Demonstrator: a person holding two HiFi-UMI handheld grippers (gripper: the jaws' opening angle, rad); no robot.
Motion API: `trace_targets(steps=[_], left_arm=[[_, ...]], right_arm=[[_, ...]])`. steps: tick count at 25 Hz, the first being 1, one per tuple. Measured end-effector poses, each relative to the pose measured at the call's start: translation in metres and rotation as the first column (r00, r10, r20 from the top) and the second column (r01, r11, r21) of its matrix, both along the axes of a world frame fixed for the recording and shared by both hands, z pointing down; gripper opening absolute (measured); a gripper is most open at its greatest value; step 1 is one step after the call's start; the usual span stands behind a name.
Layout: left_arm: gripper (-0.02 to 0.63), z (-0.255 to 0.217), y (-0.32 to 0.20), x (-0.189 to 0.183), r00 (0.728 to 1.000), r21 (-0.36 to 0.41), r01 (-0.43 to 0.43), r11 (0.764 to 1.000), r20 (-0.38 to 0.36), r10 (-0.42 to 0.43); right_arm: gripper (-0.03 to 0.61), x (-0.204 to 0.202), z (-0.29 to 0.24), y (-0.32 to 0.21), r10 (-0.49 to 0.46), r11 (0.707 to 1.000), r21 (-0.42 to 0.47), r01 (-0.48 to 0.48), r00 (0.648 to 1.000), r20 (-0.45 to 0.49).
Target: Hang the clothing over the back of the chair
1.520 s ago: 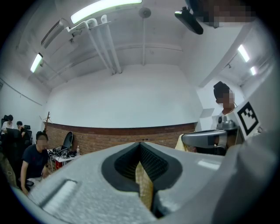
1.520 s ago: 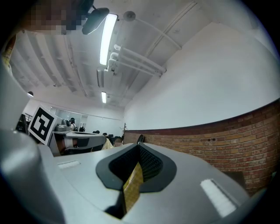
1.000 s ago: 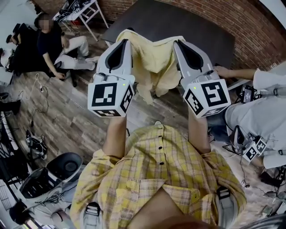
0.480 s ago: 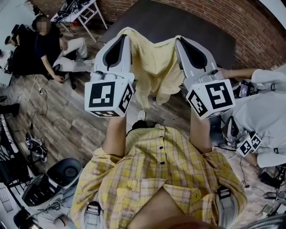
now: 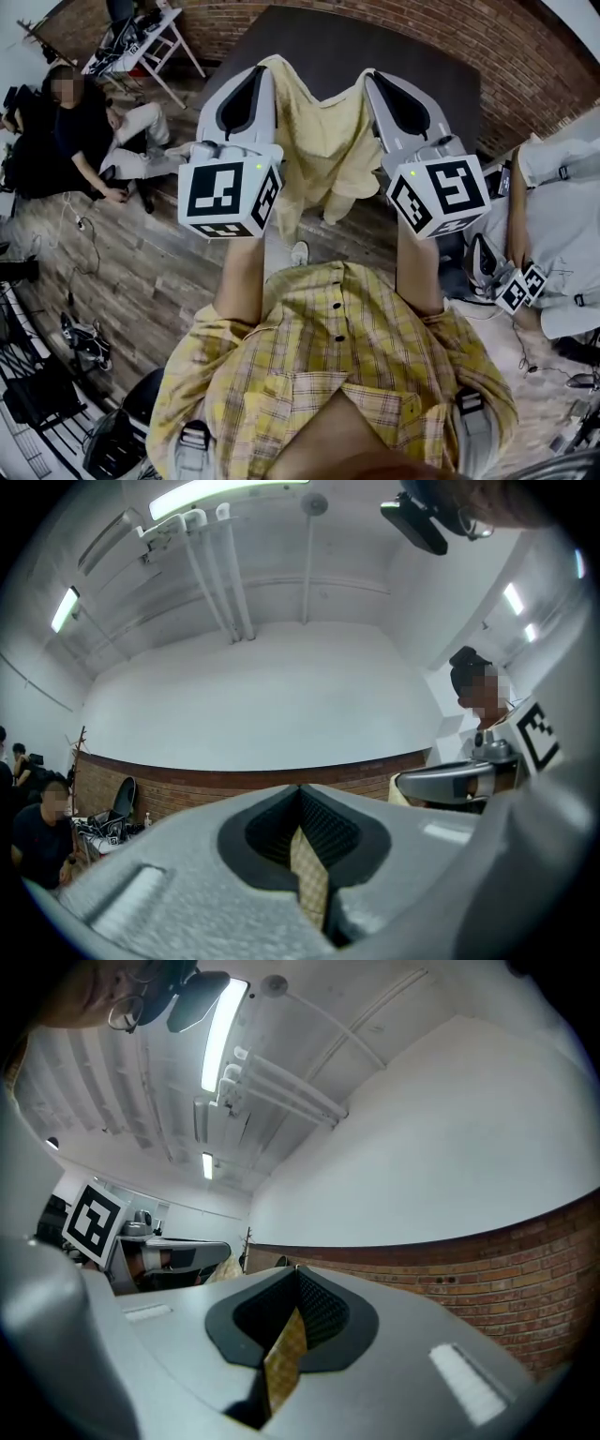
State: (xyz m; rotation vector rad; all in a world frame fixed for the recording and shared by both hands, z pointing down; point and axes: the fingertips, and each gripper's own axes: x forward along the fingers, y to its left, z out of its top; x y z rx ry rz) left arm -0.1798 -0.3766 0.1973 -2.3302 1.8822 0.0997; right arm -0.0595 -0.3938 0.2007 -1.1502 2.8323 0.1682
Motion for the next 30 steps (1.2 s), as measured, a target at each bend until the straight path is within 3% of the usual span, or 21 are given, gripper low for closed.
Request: trace_targets(steps=[12,30], left_arm=[[0.002,-0.019,-0.075,-0.015,0.996,0.025,-0.081,0.996,0.025,0.081],[0.003,0.027,-0.150,-0.007,0.984,-0.083,-0.177,0.981,0.018,0.179]], right_arm=[[0.011,-0.004,-0.033,-0.066,0.123,0.990,0.067,-0.123,0.992,0.002],[0.012,-0.011,0.021,-0.129,0.267,0.962,-0.060,-0.268,0.963,-0.027]])
